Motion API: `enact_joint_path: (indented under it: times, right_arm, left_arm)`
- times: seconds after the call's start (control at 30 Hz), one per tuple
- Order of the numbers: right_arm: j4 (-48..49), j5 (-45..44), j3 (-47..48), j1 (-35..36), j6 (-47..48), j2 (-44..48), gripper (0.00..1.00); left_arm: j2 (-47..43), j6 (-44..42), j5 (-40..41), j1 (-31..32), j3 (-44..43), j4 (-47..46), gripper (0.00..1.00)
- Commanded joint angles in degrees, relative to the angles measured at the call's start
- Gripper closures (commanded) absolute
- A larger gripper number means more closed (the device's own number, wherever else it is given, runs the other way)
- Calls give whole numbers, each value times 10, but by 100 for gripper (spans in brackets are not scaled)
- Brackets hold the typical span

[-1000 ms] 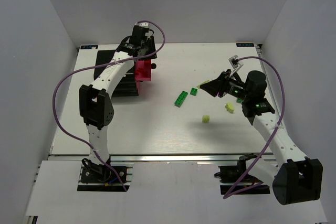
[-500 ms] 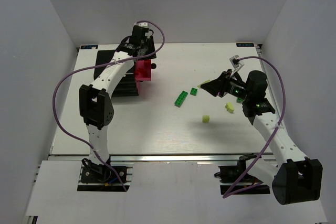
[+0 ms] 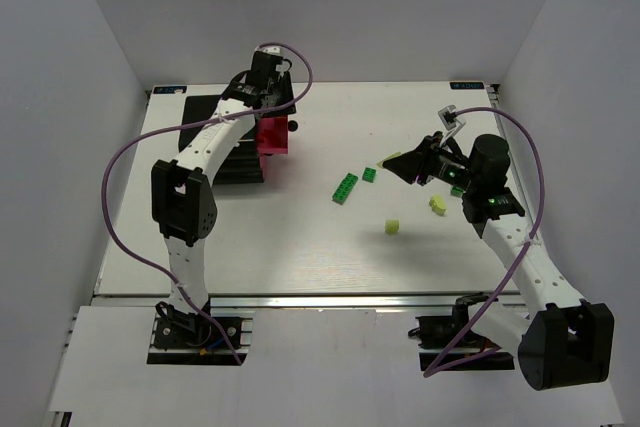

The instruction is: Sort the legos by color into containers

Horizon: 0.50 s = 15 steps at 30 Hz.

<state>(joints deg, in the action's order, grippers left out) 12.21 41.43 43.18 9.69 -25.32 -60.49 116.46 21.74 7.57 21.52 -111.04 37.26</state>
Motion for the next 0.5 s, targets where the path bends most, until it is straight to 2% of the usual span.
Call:
enact_joint_path:
  times: [0.0,0.47]
  right_arm:
    - [26,13,-4,-5,-4,1,100]
    - [26,15,-5,-6,-4,1,100]
  left_arm:
    - [-4,3,11,-4,8,-3,47]
    - [-18,9,24,-20,30,-9,47]
